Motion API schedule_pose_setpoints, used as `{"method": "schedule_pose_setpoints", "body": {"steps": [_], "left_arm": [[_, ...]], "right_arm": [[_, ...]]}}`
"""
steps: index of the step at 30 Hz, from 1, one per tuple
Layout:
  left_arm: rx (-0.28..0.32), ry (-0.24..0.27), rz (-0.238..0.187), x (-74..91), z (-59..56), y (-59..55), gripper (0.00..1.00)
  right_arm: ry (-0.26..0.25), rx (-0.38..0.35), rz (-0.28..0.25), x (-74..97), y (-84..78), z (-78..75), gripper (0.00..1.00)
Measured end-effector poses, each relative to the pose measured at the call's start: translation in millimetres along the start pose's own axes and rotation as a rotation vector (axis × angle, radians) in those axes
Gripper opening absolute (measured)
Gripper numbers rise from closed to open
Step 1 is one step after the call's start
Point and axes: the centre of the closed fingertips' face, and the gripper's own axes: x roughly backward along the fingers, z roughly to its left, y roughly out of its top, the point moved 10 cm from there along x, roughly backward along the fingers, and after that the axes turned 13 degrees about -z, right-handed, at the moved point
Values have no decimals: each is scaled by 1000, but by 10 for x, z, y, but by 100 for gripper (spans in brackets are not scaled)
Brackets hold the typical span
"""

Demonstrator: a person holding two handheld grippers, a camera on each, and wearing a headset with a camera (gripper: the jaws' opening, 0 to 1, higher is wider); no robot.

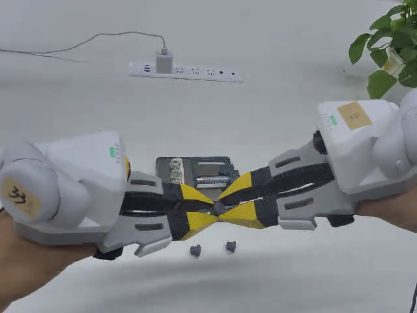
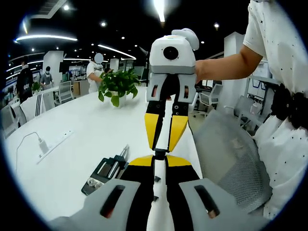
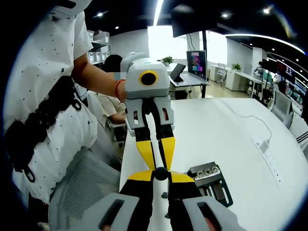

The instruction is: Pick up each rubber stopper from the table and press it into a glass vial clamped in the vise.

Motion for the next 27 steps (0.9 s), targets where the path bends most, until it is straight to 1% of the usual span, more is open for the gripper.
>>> {"method": "schedule_pose_setpoints", "body": {"steps": [2, 7, 9, 10, 12, 17, 21, 24, 26, 27], "left_arm": [[-12, 2, -5, 7, -4, 0, 5], [-19, 16, -18, 39, -12, -1, 5], [-13, 28, -30, 65, -9, 1, 5], [-10, 36, -42, 85, -8, 8, 6], [-8, 48, -47, 115, -5, 10, 7], [-5, 99, -69, 231, 31, 12, 11], [-1, 152, -67, 350, 89, -44, 17], [-4, 188, -64, 437, 131, -81, 20], [-5, 208, -76, 492, 157, -95, 21], [-1, 218, -75, 512, 169, -107, 23]], "right_arm": [[-1, -3, 4, -11, 12, 0, 6], [5, -7, 14, -45, 44, -1, 6], [7, -5, 18, -58, 74, -10, 6], [6, -4, 22, -64, 88, -21, 6], [6, -5, 28, -68, 100, -40, 6], [5, -6, 41, -71, 144, -113, 6], [-23, -3, 55, -77, 194, -251, 6], [-47, 6, 72, -112, 230, -365, 7], [-54, 10, 83, -158, 251, -443, 6], [-59, 11, 88, -162, 244, -522, 6]]}}
